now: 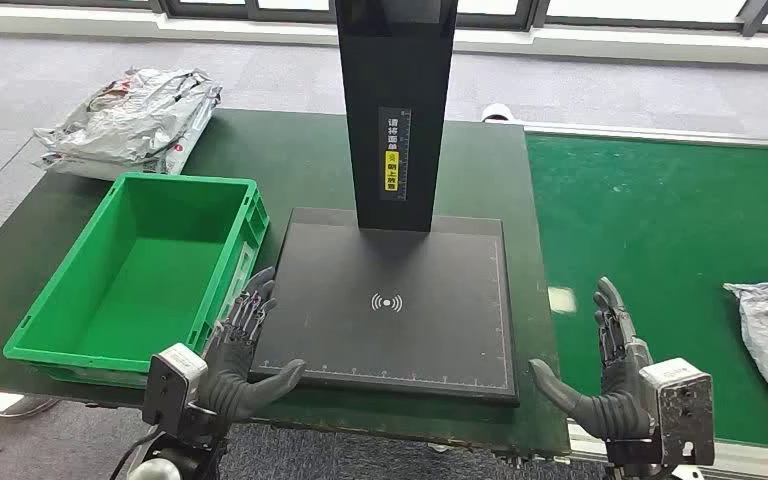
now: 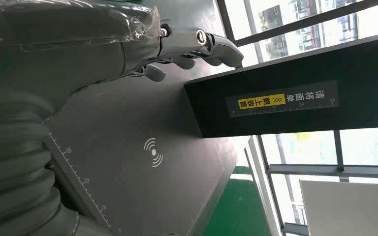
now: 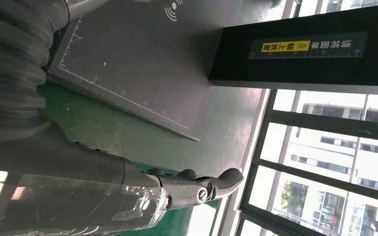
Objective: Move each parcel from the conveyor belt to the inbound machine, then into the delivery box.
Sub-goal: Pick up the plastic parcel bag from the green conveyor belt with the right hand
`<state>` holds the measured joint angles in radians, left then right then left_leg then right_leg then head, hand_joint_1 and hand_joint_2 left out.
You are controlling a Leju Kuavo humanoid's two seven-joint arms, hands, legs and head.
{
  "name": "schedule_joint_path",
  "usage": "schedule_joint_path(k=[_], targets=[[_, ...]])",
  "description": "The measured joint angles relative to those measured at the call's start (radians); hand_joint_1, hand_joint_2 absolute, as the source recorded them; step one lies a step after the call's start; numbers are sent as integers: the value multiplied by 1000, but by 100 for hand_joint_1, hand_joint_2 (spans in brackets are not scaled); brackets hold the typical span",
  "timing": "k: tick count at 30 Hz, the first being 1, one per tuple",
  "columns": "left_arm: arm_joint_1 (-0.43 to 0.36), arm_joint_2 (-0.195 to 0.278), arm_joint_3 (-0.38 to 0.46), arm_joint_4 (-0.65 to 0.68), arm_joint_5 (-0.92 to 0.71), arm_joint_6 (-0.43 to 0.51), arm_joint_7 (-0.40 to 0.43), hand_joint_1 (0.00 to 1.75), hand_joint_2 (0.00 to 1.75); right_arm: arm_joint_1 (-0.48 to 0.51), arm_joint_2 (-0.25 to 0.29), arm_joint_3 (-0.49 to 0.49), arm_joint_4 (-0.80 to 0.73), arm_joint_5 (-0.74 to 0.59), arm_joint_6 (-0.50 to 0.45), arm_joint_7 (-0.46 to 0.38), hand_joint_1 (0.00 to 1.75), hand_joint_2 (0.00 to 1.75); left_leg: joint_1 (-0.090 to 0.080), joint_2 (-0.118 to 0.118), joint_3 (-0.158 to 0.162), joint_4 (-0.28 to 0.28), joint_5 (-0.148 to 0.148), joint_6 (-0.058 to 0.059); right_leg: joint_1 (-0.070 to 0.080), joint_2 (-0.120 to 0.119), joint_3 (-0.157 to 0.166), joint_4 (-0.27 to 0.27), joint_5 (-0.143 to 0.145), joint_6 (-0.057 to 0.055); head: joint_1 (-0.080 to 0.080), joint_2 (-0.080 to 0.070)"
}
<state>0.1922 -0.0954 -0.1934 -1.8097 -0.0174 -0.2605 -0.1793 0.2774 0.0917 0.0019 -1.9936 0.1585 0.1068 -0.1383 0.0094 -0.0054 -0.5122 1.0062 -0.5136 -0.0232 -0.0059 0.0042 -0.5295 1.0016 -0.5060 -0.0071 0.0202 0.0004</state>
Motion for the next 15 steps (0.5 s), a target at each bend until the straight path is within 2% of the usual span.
schedule_joint_path(k=[4,8,13,15], targets=[[0,0,0,1,0,0,-1,0,175,-1,1,0,0,7,0,4,0,175,0,0,0,0,0,0,0,0,0,0,0,0,0,0],[0,0,0,1,-1,0,-1,0,175,-9,0,-1,5,84,-16,27,0,175,0,0,0,0,0,0,0,0,0,0,0,0,0,0],[0,0,0,1,-3,-1,14,0,175,-77,-5,-49,64,357,-132,125,0,175,0,0,0,0,1,1,0,0,0,0,1,0,0,0],[0,0,0,0,-3,-1,20,0,175,-109,-9,-79,89,428,-157,154,0,175,0,0,0,0,1,1,-1,0,0,0,2,1,0,0]])
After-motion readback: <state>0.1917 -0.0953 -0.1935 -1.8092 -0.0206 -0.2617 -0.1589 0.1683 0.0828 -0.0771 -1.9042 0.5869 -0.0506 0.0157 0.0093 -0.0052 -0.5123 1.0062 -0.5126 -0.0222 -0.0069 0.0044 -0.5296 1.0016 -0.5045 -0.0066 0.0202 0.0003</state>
